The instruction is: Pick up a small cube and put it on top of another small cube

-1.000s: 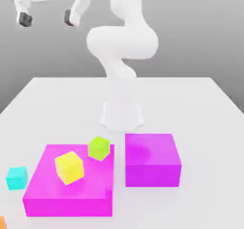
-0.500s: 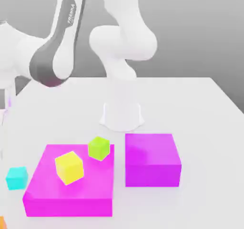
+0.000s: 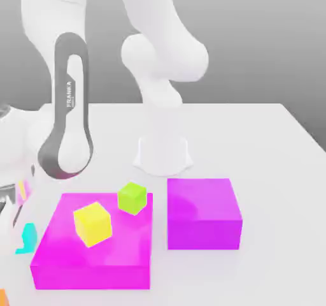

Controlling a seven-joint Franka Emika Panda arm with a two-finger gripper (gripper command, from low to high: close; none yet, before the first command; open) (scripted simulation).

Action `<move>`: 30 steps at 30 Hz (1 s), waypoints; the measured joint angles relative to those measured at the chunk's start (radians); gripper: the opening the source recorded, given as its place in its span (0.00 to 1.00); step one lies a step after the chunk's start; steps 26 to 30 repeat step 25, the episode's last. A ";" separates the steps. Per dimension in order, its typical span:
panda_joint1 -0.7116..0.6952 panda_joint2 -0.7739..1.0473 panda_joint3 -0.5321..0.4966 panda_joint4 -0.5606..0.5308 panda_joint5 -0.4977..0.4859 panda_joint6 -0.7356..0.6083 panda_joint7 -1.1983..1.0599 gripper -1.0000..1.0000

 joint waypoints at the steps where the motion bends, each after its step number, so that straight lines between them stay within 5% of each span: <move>1: 0.006 -0.030 -0.008 -0.006 -0.009 -0.024 0.007 0.00; 10: 0.122 -0.349 0.016 -0.093 -0.147 -0.255 0.082 0.00; 17: 0.241 -0.591 0.085 -0.171 -0.135 -0.417 0.041 0.00; 22: 0.254 -0.474 0.096 -0.209 -0.132 -0.262 0.035 0.00; 23: 0.255 -0.457 0.096 -0.213 -0.132 -0.241 0.035 1.00; 30: 0.255 -0.457 0.096 -0.213 -0.132 -0.241 0.035 1.00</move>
